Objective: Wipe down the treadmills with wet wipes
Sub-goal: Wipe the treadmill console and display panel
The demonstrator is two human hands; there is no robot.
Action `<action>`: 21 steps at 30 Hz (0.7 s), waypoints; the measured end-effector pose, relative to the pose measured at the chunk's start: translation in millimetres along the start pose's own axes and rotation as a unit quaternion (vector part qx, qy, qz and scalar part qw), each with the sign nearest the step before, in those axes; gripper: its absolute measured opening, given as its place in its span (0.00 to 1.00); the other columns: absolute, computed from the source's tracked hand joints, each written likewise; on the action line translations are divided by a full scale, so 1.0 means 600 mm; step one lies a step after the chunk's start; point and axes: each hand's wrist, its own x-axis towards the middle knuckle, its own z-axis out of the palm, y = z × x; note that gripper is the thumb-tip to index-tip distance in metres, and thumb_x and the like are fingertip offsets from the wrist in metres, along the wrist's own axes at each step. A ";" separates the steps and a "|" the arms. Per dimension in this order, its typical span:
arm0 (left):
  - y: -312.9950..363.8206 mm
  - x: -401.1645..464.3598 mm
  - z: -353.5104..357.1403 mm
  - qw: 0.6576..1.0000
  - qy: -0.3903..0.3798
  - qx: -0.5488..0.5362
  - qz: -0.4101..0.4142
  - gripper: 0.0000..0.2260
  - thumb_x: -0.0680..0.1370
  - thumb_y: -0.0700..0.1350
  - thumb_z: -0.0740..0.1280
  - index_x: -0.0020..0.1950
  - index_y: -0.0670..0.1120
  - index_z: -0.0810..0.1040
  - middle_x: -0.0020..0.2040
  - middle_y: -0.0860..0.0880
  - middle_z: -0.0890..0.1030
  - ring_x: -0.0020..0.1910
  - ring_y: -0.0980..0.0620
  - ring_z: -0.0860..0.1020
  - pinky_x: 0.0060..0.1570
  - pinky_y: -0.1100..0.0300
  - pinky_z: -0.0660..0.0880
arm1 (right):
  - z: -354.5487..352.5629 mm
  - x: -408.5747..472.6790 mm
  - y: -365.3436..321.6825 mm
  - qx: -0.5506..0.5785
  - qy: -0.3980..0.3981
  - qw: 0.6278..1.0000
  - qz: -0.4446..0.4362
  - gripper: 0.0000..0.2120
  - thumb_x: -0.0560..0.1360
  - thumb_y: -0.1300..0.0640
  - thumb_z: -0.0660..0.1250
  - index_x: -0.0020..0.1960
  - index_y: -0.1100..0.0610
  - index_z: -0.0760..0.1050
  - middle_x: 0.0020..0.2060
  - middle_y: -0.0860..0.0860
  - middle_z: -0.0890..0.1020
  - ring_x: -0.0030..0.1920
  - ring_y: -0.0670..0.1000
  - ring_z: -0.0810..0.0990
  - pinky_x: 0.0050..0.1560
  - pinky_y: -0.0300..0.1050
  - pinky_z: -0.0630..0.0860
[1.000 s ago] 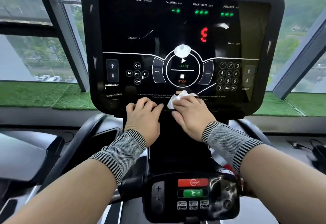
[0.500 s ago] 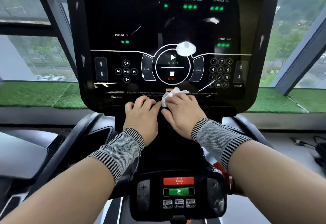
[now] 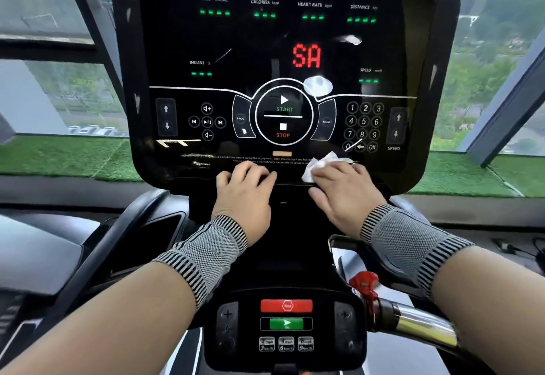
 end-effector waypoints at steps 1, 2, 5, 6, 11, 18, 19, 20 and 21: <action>0.001 0.000 0.001 1.000 0.001 -0.005 -0.001 0.26 0.75 0.46 0.62 0.74 0.51 0.66 0.70 0.54 0.66 0.70 0.51 0.55 0.62 0.49 0.53 | -0.002 0.003 -0.003 -0.002 -0.008 1.000 0.003 0.36 0.74 0.39 0.39 0.59 0.56 0.78 0.60 0.46 0.78 0.64 0.52 0.70 0.62 0.52 0.62; 0.004 0.000 0.003 1.000 0.001 -0.006 0.001 0.25 0.75 0.46 0.62 0.73 0.50 0.67 0.69 0.54 0.68 0.69 0.51 0.56 0.62 0.49 0.54 | -0.005 0.011 -0.014 0.003 -0.023 1.000 -0.001 0.36 0.74 0.39 0.38 0.60 0.56 0.78 0.60 0.46 0.77 0.64 0.52 0.70 0.62 0.52 0.62; 0.017 0.001 0.007 1.000 0.012 -0.010 0.013 0.25 0.71 0.45 0.65 0.69 0.49 0.73 0.64 0.52 0.73 0.66 0.50 0.60 0.58 0.48 0.59 | 0.001 0.024 -0.041 0.006 -0.034 0.999 -0.015 0.39 0.72 0.38 0.34 0.63 0.55 0.75 0.62 0.45 0.75 0.65 0.51 0.67 0.62 0.51 0.61; 0.021 0.004 0.005 1.000 0.015 -0.009 0.019 0.25 0.70 0.45 0.66 0.68 0.48 0.74 0.63 0.51 0.74 0.65 0.50 0.61 0.57 0.48 0.59 | 0.000 0.021 -0.033 0.011 -0.031 0.999 -0.017 0.39 0.72 0.38 0.34 0.63 0.55 0.75 0.62 0.45 0.75 0.66 0.51 0.67 0.63 0.51 0.61; 0.027 0.013 0.006 1.000 0.013 -0.003 0.027 0.25 0.71 0.45 0.66 0.69 0.49 0.73 0.66 0.52 0.73 0.66 0.49 0.61 0.58 0.46 0.60 | -0.006 -0.004 0.012 -0.003 -0.017 1.000 0.015 0.37 0.73 0.38 0.37 0.59 0.55 0.78 0.59 0.46 0.78 0.63 0.52 0.70 0.62 0.53 0.64; 0.062 0.025 0.006 0.998 -0.004 0.002 0.060 0.25 0.70 0.45 0.66 0.68 0.50 0.74 0.66 0.53 0.73 0.66 0.48 0.63 0.57 0.47 0.62 | -0.004 -0.010 0.028 0.009 -0.011 1.000 0.014 0.40 0.71 0.38 0.34 0.63 0.54 0.75 0.62 0.44 0.76 0.66 0.50 0.68 0.63 0.51 0.60; 0.062 0.027 0.008 0.998 -0.007 0.002 0.060 0.26 0.71 0.45 0.64 0.70 0.50 0.71 0.69 0.54 0.71 0.68 0.48 0.62 0.58 0.47 0.60 | -0.005 -0.015 0.035 0.003 -0.010 1.000 0.021 0.40 0.71 0.38 0.34 0.63 0.54 0.76 0.62 0.44 0.76 0.66 0.50 0.68 0.63 0.51 0.60; 0.061 0.028 0.011 0.998 -0.009 0.002 0.059 0.26 0.72 0.45 0.64 0.71 0.50 0.70 0.70 0.54 0.69 0.68 0.49 0.61 0.59 0.48 0.59 | -0.009 -0.013 0.033 0.002 -0.017 1.000 0.025 0.41 0.71 0.37 0.33 0.63 0.54 0.76 0.62 0.44 0.76 0.65 0.50 0.68 0.63 0.51 0.60; 0.064 0.029 0.012 0.998 -0.010 -0.001 0.059 0.25 0.72 0.45 0.63 0.70 0.50 0.71 0.70 0.54 0.70 0.68 0.49 0.62 0.59 0.47 0.60 | -0.014 -0.008 0.025 0.006 -0.024 0.999 0.026 0.41 0.70 0.37 0.32 0.62 0.54 0.76 0.61 0.45 0.76 0.65 0.50 0.68 0.63 0.51 0.61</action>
